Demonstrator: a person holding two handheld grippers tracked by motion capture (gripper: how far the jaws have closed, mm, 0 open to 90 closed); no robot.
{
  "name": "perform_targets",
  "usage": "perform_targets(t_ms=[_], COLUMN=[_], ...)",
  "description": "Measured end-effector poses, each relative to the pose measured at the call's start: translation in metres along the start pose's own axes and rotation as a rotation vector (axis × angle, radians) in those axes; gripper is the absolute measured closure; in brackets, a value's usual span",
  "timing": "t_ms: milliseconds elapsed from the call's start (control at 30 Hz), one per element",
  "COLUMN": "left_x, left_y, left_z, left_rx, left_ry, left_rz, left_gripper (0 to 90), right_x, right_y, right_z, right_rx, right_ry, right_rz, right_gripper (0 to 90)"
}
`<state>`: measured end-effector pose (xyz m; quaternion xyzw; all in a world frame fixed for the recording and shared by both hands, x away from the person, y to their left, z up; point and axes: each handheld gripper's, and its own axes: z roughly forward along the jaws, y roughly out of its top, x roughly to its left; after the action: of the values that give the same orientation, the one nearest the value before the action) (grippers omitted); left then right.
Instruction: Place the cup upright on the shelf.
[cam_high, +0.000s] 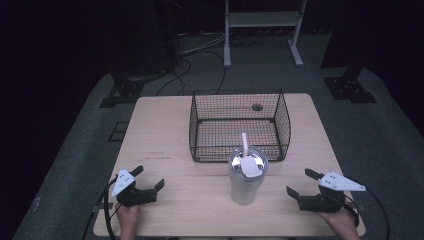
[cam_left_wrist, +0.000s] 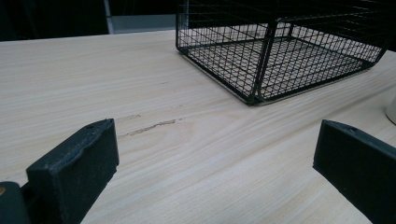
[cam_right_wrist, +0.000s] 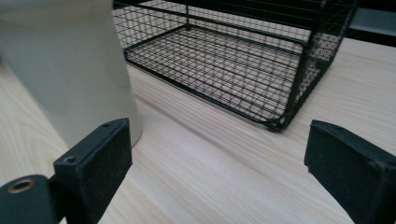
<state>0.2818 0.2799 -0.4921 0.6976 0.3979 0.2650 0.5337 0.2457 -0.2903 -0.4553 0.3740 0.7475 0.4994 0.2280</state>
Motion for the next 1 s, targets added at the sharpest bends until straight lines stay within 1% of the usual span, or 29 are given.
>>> perform_targets(t_ms=[33, 67, 100, 233, 400, 567, 600, 633, 667, 733, 767, 867, 900, 967, 1000], left_x=[0.0, 0.0, 0.0, 0.0, 0.0, 0.0, 0.0, 0.0, 0.0, 0.0, 0.0, 0.0, 0.0, 0.0, 0.0], left_y=[0.0, 0.0, 0.0, 0.0, 0.0, 0.0, 0.0, 0.0, 0.0, 0.0, 0.0, 0.0, 0.0, 0.0, 0.0], left_z=[0.0, 0.0, 0.0, 0.0, 0.0, 0.0, 0.0, 0.0, 0.0, 0.0, 0.0, 0.0, 0.0, 0.0, 0.0], left_rx=[-0.002, -0.002, -0.003, -0.001, 0.003, -0.002, -0.002, -0.002, -0.002, -0.001, 0.001, 0.001, -0.001, -0.002, -0.002], left_ry=[0.0, 0.0, -0.001, 0.0, 0.0, 0.0, 0.0, 0.0, 0.0, 0.0, 0.0, 0.0, 0.0, 0.0, 0.0], left_rz=[-0.002, -0.002, 0.0, -0.001, 0.002, -0.002, -0.003, -0.003, -0.003, -0.002, 0.0, 0.0, -0.001, -0.001, -0.003], left_gripper=[0.0, 0.0, 0.0, 0.0, 0.0, 0.0, 0.0, 0.0, 0.0, 0.0, 0.0, 0.0, 0.0, 0.0, 0.0], right_x=[0.003, 0.003, 0.006, 0.013, 0.02, 0.024, 0.027, 0.027, 0.031, 0.033, 0.037, 0.041, 0.045, 0.046, 0.05], right_y=[0.001, 0.001, 0.001, 0.003, 0.007, 0.01, 0.011, 0.011, 0.013, 0.013, 0.014, 0.015, 0.016, 0.017, 0.018], right_z=[0.001, 0.001, 0.003, 0.007, 0.01, 0.013, 0.015, 0.015, 0.017, 0.017, 0.02, 0.023, 0.027, 0.028, 0.031], right_rx=[0.004, 0.004, 0.008, 0.006, -0.006, -0.009, -0.014, -0.014, -0.01, -0.007, -0.001, 0.004, 0.013, 0.014, 0.014], right_ry=[0.011, 0.011, 0.023, 0.057, 0.065, 0.106, 0.129, 0.129, 0.147, 0.15, 0.166, 0.168, 0.167, 0.174, 0.182], right_rz=[-0.012, -0.012, -0.027, -0.039, -0.058, -0.06, -0.058, -0.058, -0.069, -0.074, -0.082, -0.094, -0.109, -0.113, -0.12], right_gripper=[7.1, 7.1, 7.1, 7.1, 7.0, 7.0, 7.0, 7.0, 7.0, 7.0, 7.0, 7.0, 7.0, 7.0, 7.0])
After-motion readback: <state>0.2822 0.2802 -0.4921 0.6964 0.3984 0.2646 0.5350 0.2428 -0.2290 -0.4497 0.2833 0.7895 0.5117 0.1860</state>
